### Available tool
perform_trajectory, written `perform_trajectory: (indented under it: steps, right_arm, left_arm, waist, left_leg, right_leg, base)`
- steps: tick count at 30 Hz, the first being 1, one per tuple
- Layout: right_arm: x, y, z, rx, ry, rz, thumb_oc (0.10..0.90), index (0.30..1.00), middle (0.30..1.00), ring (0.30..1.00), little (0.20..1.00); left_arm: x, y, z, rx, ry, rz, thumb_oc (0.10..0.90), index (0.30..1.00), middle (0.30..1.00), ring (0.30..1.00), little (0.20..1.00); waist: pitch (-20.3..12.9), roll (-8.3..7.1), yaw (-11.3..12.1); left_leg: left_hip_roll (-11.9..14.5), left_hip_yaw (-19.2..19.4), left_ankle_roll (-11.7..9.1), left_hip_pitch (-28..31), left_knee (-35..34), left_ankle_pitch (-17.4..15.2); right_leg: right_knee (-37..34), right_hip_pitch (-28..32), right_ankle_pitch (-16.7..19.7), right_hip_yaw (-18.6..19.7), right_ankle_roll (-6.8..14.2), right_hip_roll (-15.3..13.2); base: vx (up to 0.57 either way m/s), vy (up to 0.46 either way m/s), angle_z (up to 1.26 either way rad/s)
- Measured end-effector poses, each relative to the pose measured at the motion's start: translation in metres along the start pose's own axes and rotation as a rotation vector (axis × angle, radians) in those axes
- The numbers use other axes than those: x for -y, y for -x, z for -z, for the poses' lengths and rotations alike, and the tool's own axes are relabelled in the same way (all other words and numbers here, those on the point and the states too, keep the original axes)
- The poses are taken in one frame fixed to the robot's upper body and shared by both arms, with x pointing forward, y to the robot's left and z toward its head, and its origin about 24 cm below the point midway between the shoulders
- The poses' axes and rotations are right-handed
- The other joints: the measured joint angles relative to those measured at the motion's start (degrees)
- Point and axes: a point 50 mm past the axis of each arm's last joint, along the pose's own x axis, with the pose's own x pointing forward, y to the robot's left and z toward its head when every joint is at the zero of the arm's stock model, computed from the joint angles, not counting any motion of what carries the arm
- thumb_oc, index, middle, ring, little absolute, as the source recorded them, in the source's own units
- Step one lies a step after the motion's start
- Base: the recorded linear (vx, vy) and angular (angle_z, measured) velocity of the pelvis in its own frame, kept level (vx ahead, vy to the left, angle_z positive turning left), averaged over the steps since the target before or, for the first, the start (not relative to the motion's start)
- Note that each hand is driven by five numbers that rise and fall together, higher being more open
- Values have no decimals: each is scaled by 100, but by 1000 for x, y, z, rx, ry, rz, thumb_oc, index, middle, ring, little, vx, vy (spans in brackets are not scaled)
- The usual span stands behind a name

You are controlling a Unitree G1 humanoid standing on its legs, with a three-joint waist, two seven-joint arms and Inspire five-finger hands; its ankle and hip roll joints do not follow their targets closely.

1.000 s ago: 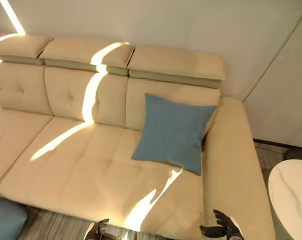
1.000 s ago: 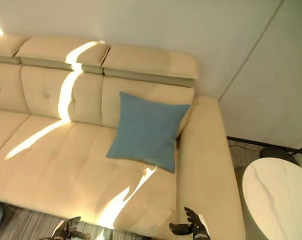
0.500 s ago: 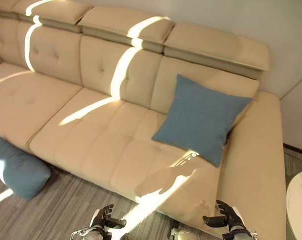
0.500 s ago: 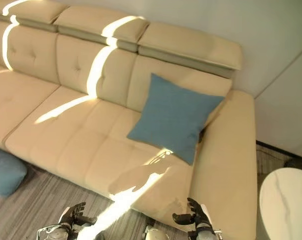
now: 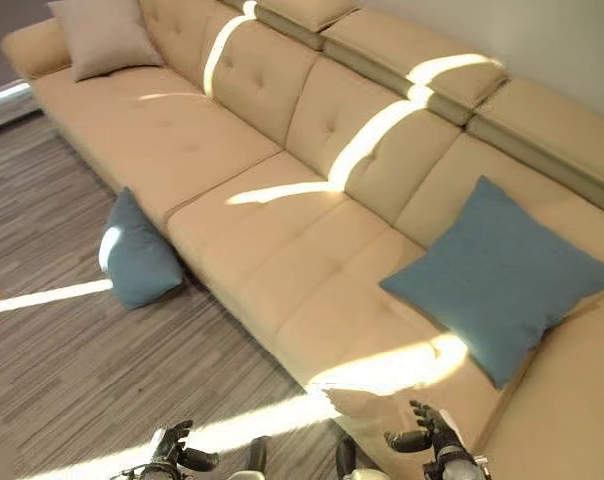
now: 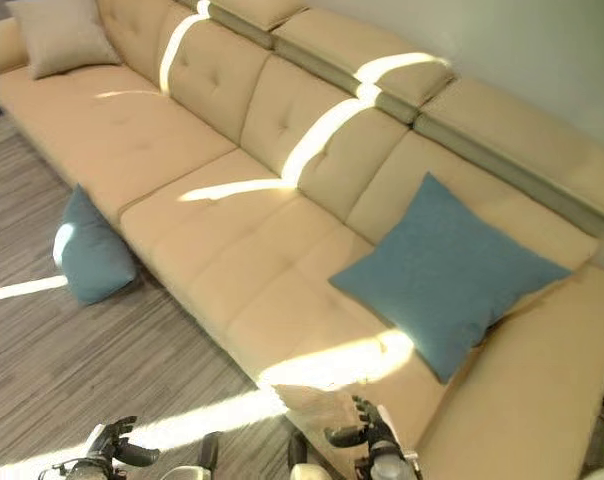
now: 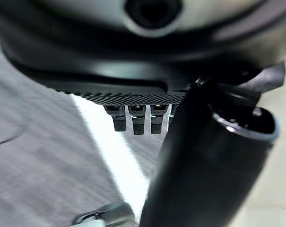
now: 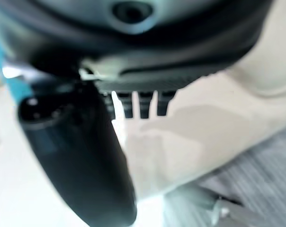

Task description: Pick up all the scattered cushions and arrange them neatly on the sofa.

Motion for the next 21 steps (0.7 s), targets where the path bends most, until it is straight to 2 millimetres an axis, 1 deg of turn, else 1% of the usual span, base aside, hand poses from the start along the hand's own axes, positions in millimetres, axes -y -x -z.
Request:
perform_trajectory:
  steps: [1, 2, 3, 4, 5, 6, 7, 8, 9, 10, 11, 12, 13, 14, 15, 16, 17, 18, 19, 21]
  right_arm:
    - [-1, -1, -5, 17, 6, -4, 800, 900, 900, 900, 900]
    - [-1, -4, -13, 42, 6, -4, 800, 900, 900, 900, 900]
    - [0, -4, -17, 57, 4, 0, 800, 900, 900, 900, 900]
    - [2, -4, -18, 63, 6, 4, 800, 900, 900, 900, 900]
    - [3, -2, -14, 59, 11, 6, 800, 900, 900, 900, 900]
    - [4, -2, -13, 54, 12, 6, 800, 900, 900, 900, 900]
    - [3, -2, -14, 53, 14, 3, 800, 900, 900, 900, 900]
    - [5, -5, -24, 83, 14, 11, 800, 900, 900, 900, 900]
    - [7, -6, -28, 100, 21, 15, 800, 900, 900, 900, 900]
    - [5, -6, -29, 102, 22, 12, 800, 900, 900, 900, 900]
    - [1, -6, -30, 99, 29, -2, 800, 900, 900, 900, 900]
    - [-5, -6, -33, 110, 44, -20, 800, 900, 900, 900, 900]
    - [-3, -6, -31, 109, 55, -18, 800, 900, 900, 900, 900]
    - [4, -4, -22, 84, 71, -1, 800, 900, 900, 900, 900]
    - [9, -3, -16, 66, 82, 6, 800, 900, 900, 900, 900]
    - [11, -1, -10, 53, 85, 14, 800, 900, 900, 900, 900]
    - [10, 0, -5, 35, 82, 10, 800, 900, 900, 900, 900]
    - [0, 5, 6, 2, 68, -16, 800, 900, 900, 900, 900]
    - [-5, 4, 4, 6, 56, -25, 800, 900, 900, 900, 900]
    - [-12, 3, 1, 13, 42, -38, 800, 900, 900, 900, 900]
  left_arm:
    - [1, 2, 8, -23, -3, 2, 800, 900, 900, 900, 900]
    - [3, 5, 17, -49, -4, 7, 800, 900, 900, 900, 900]
    - [5, 7, 22, -62, 1, 12, 800, 900, 900, 900, 900]
    - [7, 6, 20, -55, 8, 14, 800, 900, 900, 900, 900]
    - [10, 2, 5, -20, 67, 7, 800, 900, 900, 900, 900]
    - [10, 0, -5, 8, 88, 0, 800, 900, 900, 900, 900]
    - [12, 0, -7, 9, 103, -1, 800, 900, 900, 900, 900]
    - [15, 1, -2, -6, 110, 6, 800, 900, 900, 900, 900]
    - [16, 2, -2, -11, 116, 8, 800, 900, 900, 900, 900]
    - [14, 0, -4, -8, 117, 0, 800, 900, 900, 900, 900]
    - [8, -1, -6, -8, 124, -18, 800, 900, 900, 900, 900]
    - [0, 0, 4, -36, 137, -42, 800, 900, 900, 900, 900]
    - [0, 1, 10, -60, 142, -48, 800, 900, 900, 900, 900]
    - [6, 5, 20, -94, 146, -36, 800, 900, 900, 900, 900]
    - [11, 5, 19, -91, 146, -25, 800, 900, 900, 900, 900]
    - [14, 3, 12, -76, 150, -16, 800, 900, 900, 900, 900]
    - [13, 0, 1, -43, 157, -17, 800, 900, 900, 900, 900]
    - [13, -1, -10, 6, 160, -11, 800, 900, 900, 900, 900]
    - [13, -1, -9, 2, 159, -11, 800, 900, 900, 900, 900]
    - [14, 0, -1, -33, 152, -11, 800, 900, 900, 900, 900]
  waist:
    - [0, 1, 24]
    - [-2, 18, 54]
    - [-4, 22, 5]
    - [-5, 23, -41]
    - [-2, 14, -108]
    - [16, -27, -161]
    - [44, -51, -81]
    - [78, 44, 99]
    - [99, 118, 56]
    - [136, 24, 4]
    - [179, -248, 33]
    - [141, -625, 92]
    - [144, -654, 13]
    - [74, -457, -189]
    - [46, -292, -170]
    - [77, -173, -234]
    - [82, -171, -351]
    - [64, -236, -318]
    - [69, -311, -300]
    - [24, -408, -326]
  left_leg:
    - [36, -21, -10, 9, 0, 8]
    - [77, -44, -37, -2, 15, 42]
    - [63, -178, -118, -136, 140, 98]
    - [46, -300, -173, -277, 257, 135]
    - [-25, -586, -457, -714, 409, 422]
    - [-27, -601, -582, -832, 332, 598]
    - [-4, -513, -646, -832, 172, 763]
    - [191, -192, -621, -847, 76, 751]
    - [316, 123, -602, -962, 66, 539]
    - [415, 599, -577, -1037, 101, 162]
    - [356, 954, -581, -1035, 101, -23]
    - [130, 1121, -462, -898, 275, -88]
    - [53, 1144, -499, -770, 462, -113]
    - [142, 1151, -434, -378, 579, -82]
    - [223, 1190, -305, -211, 600, 184]
    - [260, 1336, -182, -211, 458, 188]
    - [170, 1516, -52, -293, 417, 261]
    - [170, 2159, 295, -136, -20, 29]
    - [138, 2265, 309, -95, -21, 7]
    - [-10, 2163, 338, -68, 4, -8]
  right_leg:
    - [-69, 15, 31, -23, -58, 41]
    - [-70, 90, 35, -66, -64, 99]
    - [-118, 151, 33, -173, -68, 137]
    - [-188, 206, 12, -174, -100, 207]
    - [-427, 301, 16, -138, -225, 450]
    - [-487, 252, 37, -187, -410, 440]
    - [-413, 210, 70, -308, -578, 509]
    - [-144, 103, -28, -384, -638, 721]
    - [-55, 62, 1, -647, -761, 740]
    - [-49, -3, -46, -817, -871, 647]
    - [-38, -45, -79, -865, -965, 423]
    - [-107, -71, 107, -911, -917, 48]
    - [-278, 74, 194, -1031, -859, -81]
    - [-358, 251, 177, -1335, -755, -109]
    - [-275, 220, 146, -1400, -709, -50]
    - [-231, 266, 107, -1745, -636, -73]
    - [-241, 295, 100, -1950, -608, -124]
    - [-278, 371, 84, -2238, -533, -177]
    - [-213, 370, 65, -2219, -490, -229]
    - [-5, 335, -58, -2179, -326, -339]
  base:
    - [-74, -178, 15]
    - [-88, -172, 35]
    - [-118, -182, 66]
    - [-135, -158, 178]
    - [-156, -107, 207]
    - [-180, -73, 192]
    - [-235, -45, 82]
    - [-176, -24, 52]
    - [-132, -15, 73]
    - [-52, -9, 98]
    - [-95, 0, 77]
    - [-68, 10, 57]
    - [-148, 27, 91]
    - [-106, 17, 93]
    - [-111, 42, 106]
    - [1, 88, 105]
    - [46, 254, 152]
    - [54, 229, 120]
    - [57, 238, 58]
    - [41, 199, 12]
